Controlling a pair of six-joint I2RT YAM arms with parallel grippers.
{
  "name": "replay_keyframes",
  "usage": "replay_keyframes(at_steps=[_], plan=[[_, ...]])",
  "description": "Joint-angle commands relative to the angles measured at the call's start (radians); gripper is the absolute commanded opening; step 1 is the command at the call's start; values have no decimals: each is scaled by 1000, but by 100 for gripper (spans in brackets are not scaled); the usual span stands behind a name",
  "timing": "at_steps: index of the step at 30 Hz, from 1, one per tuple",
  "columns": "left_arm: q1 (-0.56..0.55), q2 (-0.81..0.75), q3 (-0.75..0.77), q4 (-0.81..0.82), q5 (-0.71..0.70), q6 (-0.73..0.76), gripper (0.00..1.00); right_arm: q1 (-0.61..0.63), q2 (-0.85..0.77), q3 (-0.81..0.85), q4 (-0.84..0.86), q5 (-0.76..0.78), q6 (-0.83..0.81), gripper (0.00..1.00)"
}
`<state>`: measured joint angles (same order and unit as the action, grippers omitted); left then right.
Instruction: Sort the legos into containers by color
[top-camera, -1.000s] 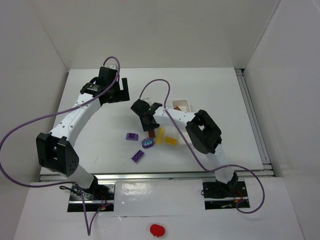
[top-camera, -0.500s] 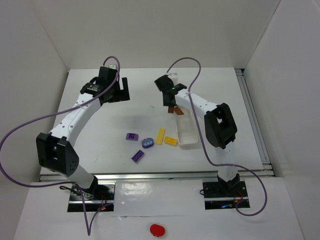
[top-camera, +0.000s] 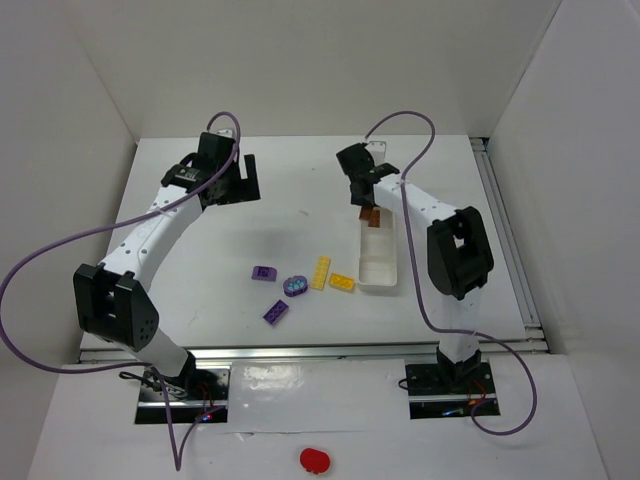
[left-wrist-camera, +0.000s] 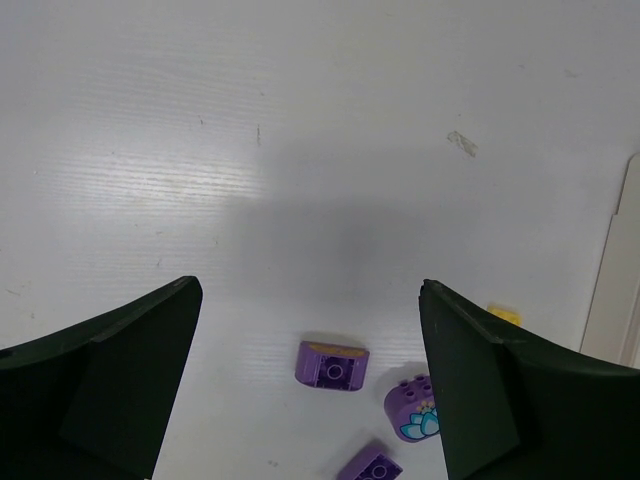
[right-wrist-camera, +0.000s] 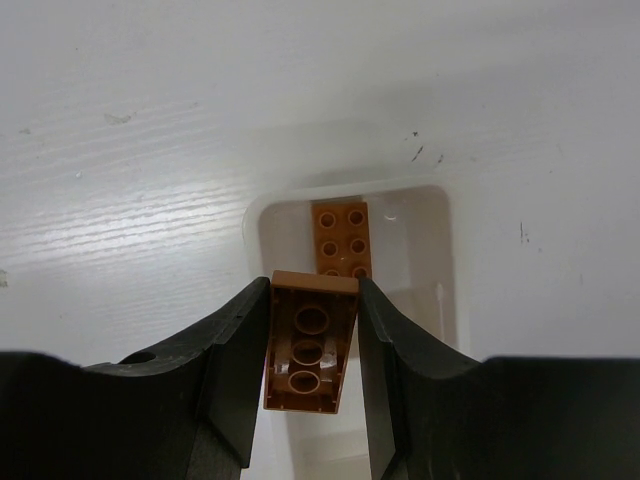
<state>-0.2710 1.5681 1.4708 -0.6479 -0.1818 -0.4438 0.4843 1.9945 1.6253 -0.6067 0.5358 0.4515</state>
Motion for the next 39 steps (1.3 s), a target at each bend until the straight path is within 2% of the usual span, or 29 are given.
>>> replay_keyframes(at_steps=[1,6,8,9,10,15,17,22,25,29,31,39], plan=[[0,3,43,8,-4,10,100,-12,-95,-27,57,27,15,37],[0,3,43,8,15,10,100,-35,-74,-36,48,27,33,39],[0,3,43,8,15,10,100,-35,-74,-36,64,49,24,44],[0,3,43,8,15,10,100,-35,-65,-36,74,49,24,51],[0,3,43,8,15,10,100,-44,-56,-36,74,70,24,66],[0,-6,34,8,15,10,100,-44,-68,1,53,79,24,84],[0,-6,34,8,15,10,100,-44,-91,-10,53,79,24,82],[0,-6,34,8,-8,10,100,26,-236,-146,53,24,13,64],[0,-6,34,8,-34,10,100,106,-289,-232,42,-86,13,64],[0,-6,34,8,-35,10,100,233,-289,-283,33,-204,62,75],[0,-6,34,8,-22,1,100,296,-249,-283,33,-229,88,77],[0,3,34,8,-10,1,100,321,-96,-231,33,-278,99,81]])
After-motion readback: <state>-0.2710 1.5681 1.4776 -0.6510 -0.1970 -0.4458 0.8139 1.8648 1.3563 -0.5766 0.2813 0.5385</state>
